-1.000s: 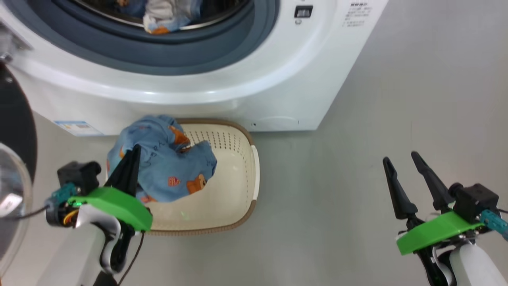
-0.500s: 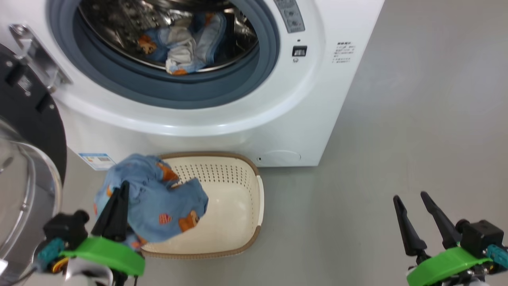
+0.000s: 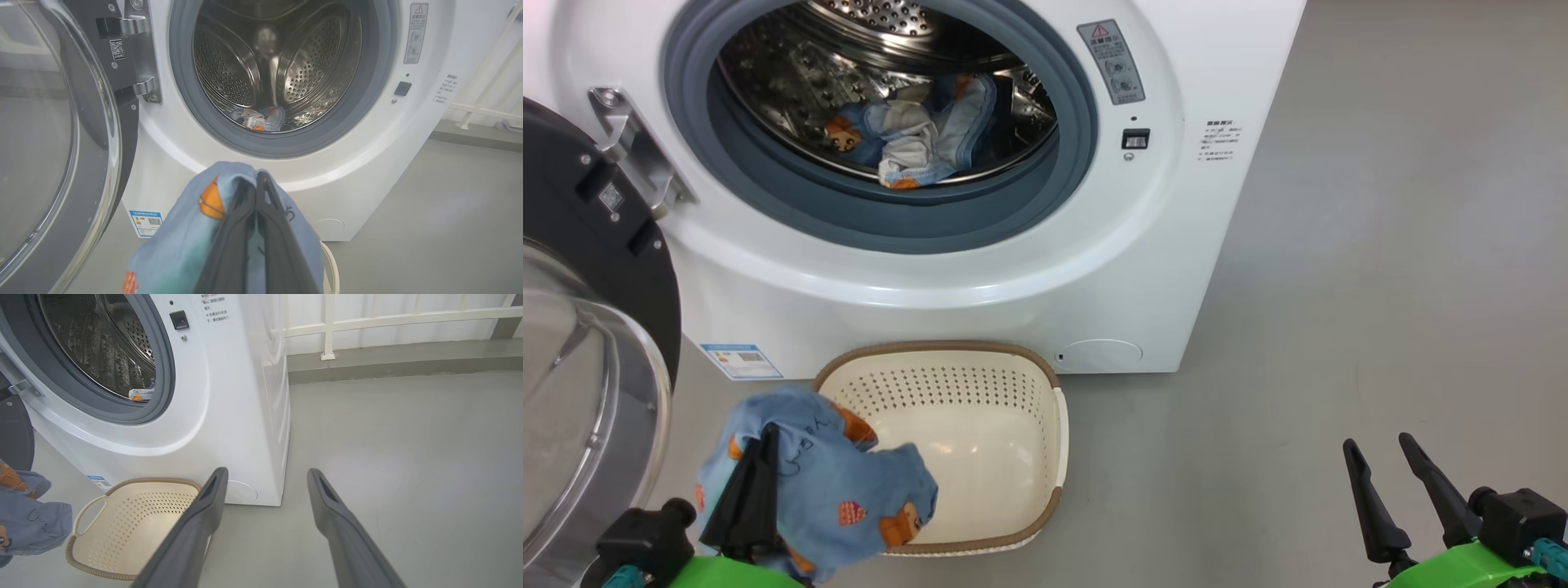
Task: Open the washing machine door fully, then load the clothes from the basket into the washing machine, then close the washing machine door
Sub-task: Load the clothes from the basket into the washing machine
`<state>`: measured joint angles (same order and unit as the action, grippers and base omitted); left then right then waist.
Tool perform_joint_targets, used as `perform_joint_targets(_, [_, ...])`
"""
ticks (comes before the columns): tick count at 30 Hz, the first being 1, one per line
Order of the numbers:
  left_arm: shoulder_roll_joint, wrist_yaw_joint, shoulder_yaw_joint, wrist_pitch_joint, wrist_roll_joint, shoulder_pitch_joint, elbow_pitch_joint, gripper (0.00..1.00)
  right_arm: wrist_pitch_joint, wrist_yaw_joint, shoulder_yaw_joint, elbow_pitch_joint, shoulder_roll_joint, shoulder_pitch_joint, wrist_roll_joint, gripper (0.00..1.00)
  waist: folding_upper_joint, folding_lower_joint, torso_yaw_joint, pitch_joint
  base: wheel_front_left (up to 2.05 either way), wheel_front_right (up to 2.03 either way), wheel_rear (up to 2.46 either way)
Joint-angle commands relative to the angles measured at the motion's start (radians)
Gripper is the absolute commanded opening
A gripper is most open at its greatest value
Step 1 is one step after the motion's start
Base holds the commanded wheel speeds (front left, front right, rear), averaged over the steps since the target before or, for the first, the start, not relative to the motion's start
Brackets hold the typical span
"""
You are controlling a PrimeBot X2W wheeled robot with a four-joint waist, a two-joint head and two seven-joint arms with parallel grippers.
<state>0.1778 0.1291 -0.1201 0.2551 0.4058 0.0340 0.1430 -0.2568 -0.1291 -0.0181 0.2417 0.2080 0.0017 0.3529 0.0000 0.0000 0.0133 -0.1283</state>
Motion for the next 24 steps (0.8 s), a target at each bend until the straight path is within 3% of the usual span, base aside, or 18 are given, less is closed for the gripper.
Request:
perform_joint_targets(1, [0.014,0.002,0.042,0.007,-0.010,0.013,-0.035,0.00,-0.005,-0.002,-0.017,-0.025,0.011,0.001,0.000,1.00,0.0000,0.0000,-0.001,-0.004,0.00,0.00,0.00])
perform_joint_targets(15, [0.004,0.002,0.059,0.007,0.000,0.172,-0.043,0.00,-0.005,-0.002,-0.018,-0.037,-0.010,-0.061,-0.002,1.00,0.0000,0.0000,-0.027,-0.124,0.00,0.00,0.00])
perform_joint_targets(24, [0.024,0.002,0.033,0.007,-0.007,0.455,0.007,0.00,-0.005,-0.002,-0.034,-0.044,-0.028,-0.143,-0.006,1.00,0.0000,0.0000,-0.050,-0.238,0.00,0.00,0.00])
